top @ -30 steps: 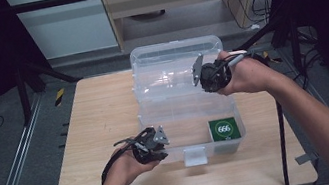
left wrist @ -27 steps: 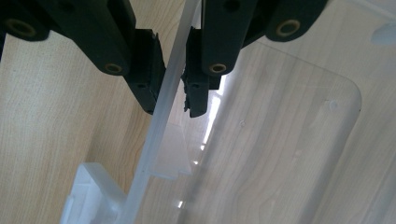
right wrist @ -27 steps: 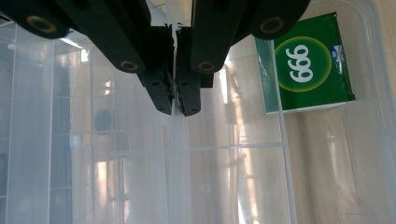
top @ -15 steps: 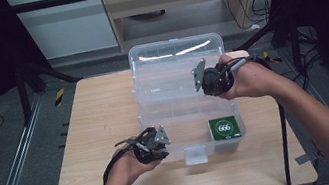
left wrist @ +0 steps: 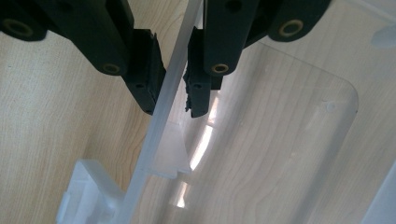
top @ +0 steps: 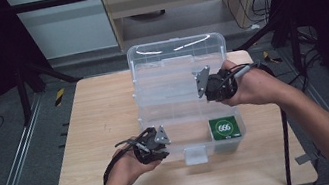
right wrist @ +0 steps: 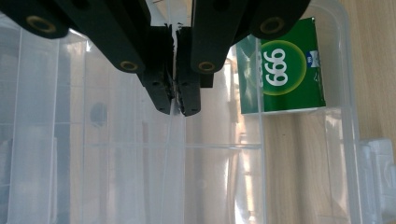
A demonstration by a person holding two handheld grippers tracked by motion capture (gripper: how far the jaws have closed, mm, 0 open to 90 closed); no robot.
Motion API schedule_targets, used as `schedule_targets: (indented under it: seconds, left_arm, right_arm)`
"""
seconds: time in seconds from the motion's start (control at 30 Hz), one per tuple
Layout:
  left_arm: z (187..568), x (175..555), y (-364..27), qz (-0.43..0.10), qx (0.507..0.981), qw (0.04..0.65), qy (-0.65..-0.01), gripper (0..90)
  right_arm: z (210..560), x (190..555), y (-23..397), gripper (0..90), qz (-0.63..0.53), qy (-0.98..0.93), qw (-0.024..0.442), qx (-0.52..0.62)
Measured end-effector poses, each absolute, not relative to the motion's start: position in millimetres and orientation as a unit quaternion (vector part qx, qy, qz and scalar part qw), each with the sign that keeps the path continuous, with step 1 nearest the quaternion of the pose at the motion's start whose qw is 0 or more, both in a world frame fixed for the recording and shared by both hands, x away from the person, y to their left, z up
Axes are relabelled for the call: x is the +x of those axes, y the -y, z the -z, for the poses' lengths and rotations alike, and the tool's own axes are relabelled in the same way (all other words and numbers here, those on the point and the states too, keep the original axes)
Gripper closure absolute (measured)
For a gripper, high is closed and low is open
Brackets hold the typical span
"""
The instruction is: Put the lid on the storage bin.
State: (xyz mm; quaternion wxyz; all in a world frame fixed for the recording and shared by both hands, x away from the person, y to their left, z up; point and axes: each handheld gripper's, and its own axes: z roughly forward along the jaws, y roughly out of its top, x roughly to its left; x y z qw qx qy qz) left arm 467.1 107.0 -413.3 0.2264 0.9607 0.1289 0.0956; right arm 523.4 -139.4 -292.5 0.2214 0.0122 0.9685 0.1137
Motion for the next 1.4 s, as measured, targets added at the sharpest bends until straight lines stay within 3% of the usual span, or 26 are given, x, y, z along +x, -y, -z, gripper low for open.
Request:
schedule_targets:
  seconds: [1.07, 1.4]
  left_arm:
    - [416.4, 462.0, -107.4, -0.090, 0.952, 0.243, -0.162, 75.8]
    - [416.1, 464.7, -107.7, -0.099, 0.955, 0.242, -0.140, 75.6]
  right_arm:
    - [296.7, 516.8, 144.5, 86.0, -0.129, -0.968, 0.216, 0.011]
    - [300.0, 508.2, 146.6, 86.1, -0.135, -0.967, 0.214, 0.006]
